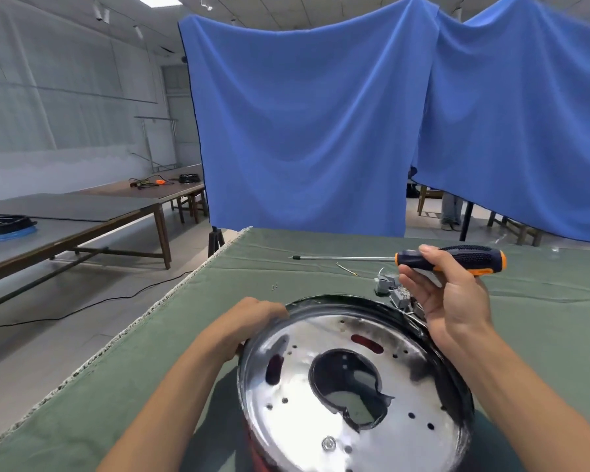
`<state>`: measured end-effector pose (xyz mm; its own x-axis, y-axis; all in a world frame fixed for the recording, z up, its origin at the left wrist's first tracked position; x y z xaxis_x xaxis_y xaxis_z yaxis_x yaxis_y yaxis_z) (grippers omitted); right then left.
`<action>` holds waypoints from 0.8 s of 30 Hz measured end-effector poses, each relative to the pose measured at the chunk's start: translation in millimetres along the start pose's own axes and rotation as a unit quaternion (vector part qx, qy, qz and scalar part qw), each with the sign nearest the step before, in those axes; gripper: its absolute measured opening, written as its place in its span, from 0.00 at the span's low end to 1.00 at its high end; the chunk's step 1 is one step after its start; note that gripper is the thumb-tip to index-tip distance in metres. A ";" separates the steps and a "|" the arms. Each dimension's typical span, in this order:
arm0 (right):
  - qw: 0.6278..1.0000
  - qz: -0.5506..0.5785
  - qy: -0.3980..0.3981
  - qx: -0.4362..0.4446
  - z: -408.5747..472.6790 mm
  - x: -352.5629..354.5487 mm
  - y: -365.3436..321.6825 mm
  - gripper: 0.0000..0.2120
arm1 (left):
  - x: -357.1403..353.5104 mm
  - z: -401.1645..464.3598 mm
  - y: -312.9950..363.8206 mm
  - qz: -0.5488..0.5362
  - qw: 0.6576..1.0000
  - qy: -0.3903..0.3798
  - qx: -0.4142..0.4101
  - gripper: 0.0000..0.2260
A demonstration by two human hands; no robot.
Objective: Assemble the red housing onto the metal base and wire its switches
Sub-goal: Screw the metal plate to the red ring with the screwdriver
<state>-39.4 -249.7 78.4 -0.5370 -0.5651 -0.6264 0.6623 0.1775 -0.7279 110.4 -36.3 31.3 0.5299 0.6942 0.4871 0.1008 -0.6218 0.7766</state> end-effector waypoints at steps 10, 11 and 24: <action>1.000 0.000 0.000 -0.005 7.3 -1.3 11.1 0.02 | -19.3 27.5 32.7 0.197 0.977 -0.043 -0.065 0.17; 1.000 0.000 0.001 -0.006 7.7 -1.8 12.4 0.02 | -20.7 29.3 32.9 0.175 0.981 -0.067 -0.056 0.15; 1.000 -0.004 -0.012 -0.001 4.1 -15.0 4.2 0.04 | 9.3 20.8 -7.5 -0.003 1.000 -0.006 0.016 0.04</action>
<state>-26.4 -243.7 85.9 -0.5292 -0.5857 -0.6139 0.6567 0.1753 -0.7335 132.1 -32.7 21.7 0.5388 0.6940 0.4775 0.1306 -0.6288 0.7665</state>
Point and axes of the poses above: each hand's wrist, its own z-axis towards the middle knuckle, its own x-axis out of the back of the hand, y = z × x, the point moved 4 cm from there along z, towards the middle knuckle, and after that the axes turned 12 degrees about x, right-handed, at the moved point
